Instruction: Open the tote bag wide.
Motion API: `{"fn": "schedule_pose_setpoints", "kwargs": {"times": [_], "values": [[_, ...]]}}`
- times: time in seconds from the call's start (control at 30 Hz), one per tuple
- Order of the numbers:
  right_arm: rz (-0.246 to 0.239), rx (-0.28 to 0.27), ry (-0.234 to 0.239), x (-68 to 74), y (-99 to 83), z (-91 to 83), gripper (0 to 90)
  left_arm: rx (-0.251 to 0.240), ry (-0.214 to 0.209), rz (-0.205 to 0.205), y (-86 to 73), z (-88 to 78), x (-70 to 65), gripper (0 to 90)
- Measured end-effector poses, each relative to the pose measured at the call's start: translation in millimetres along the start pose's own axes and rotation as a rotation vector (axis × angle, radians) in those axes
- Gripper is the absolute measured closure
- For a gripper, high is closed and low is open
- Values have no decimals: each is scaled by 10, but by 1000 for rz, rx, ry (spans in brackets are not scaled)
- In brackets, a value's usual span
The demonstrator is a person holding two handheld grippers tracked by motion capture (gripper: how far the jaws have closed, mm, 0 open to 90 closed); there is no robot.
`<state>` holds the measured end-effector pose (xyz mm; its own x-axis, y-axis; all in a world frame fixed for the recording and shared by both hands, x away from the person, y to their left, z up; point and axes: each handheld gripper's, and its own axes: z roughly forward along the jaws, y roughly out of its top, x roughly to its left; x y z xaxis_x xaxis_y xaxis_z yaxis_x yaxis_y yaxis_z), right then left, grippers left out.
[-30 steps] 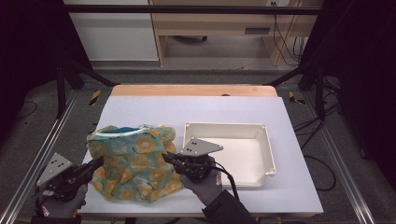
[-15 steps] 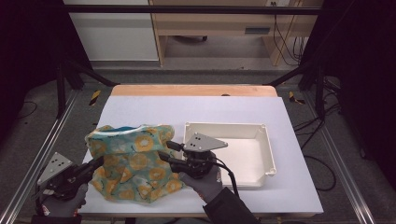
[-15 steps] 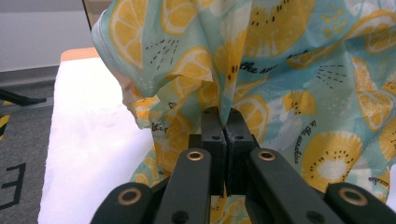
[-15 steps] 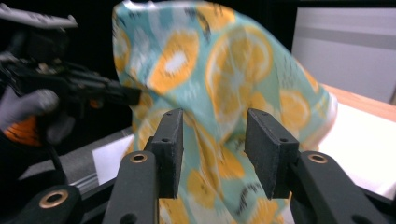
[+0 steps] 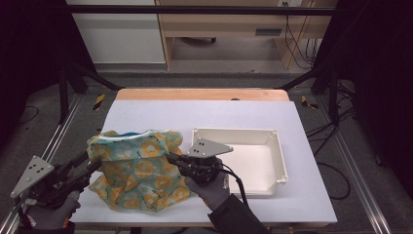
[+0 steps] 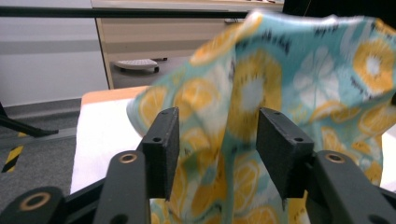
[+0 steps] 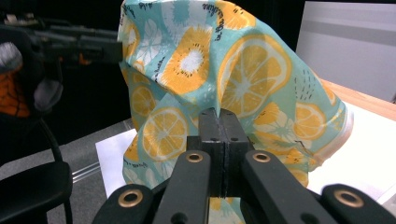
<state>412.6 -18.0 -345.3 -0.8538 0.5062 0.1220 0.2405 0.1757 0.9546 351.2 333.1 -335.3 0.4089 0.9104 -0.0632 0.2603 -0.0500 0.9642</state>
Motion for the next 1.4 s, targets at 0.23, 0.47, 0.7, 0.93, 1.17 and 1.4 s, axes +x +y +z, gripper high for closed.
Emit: {"fn": "schedule_pose_setpoints", "kwargs": {"times": [0.23,0.47,0.7,0.93,1.17,1.4], "values": [[11,-8,-2,-19,2,1,854,12,9,18,157,62,16,599],[13,-15,0,-22,7,-7,898,40,-2,13,136,61,40,838],[-9,-39,1,39,56,-38,900,15,-2,23,124,-44,6,900],[-24,-30,14,75,49,-84,900,17,-33,23,7,-155,-35,900],[4,4,9,53,-98,-72,900,39,-67,7,-152,-101,-2,900],[11,53,3,28,-182,-38,900,90,-72,16,-301,-16,-25,900]]}}
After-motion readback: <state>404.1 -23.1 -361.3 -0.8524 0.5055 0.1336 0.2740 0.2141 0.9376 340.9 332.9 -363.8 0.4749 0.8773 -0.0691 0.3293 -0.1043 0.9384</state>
